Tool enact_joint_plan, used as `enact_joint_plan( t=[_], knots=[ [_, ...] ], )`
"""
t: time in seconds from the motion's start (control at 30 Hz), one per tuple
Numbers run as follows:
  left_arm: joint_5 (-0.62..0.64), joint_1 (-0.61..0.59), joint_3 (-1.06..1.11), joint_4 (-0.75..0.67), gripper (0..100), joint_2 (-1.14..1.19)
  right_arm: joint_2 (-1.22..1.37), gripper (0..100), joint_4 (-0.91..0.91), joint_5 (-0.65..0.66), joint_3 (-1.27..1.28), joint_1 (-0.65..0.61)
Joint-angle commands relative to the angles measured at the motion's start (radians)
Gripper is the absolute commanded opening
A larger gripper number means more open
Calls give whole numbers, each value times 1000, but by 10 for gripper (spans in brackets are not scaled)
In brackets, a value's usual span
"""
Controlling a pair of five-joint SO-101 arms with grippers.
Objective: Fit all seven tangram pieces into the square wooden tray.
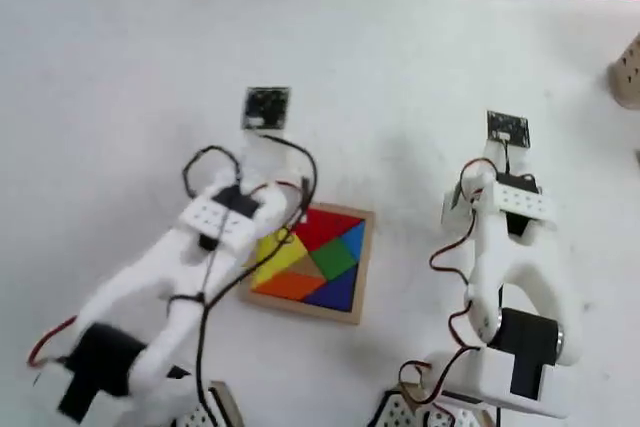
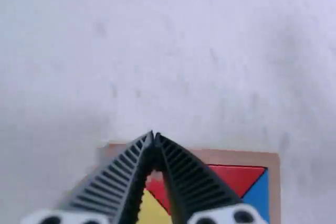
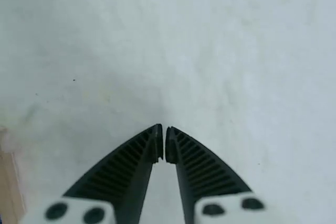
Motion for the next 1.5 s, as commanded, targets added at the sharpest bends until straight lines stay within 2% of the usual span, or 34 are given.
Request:
enact_joint_plan(
  t=[0.0,0.17,0.37,0.43,0.57,0.77,0.97,1.13,1.47],
  knots=[
    [-11,-73,74,3,23,-200,-71,19,-1,-9,25,-15],
    [-11,-171,224,3,23,-380,-292,19,-76,-9,203,-74],
    [-11,-335,373,3,23,-539,-710,21,-159,0,479,-139],
    [-43,-367,420,3,23,-584,-828,23,-153,20,543,-159],
    [-193,-433,511,3,23,-679,-1023,23,-85,72,632,-214],
    [-252,-504,663,3,23,-845,-1211,24,44,123,726,-321],
    [-311,-509,822,3,24,-1089,-1297,24,38,127,819,-358],
    [-316,-515,829,163,24,-1257,-1336,24,85,127,839,-367],
    [-316,-507,829,423,24,-1425,-1425,24,228,123,868,-366]
  ],
)
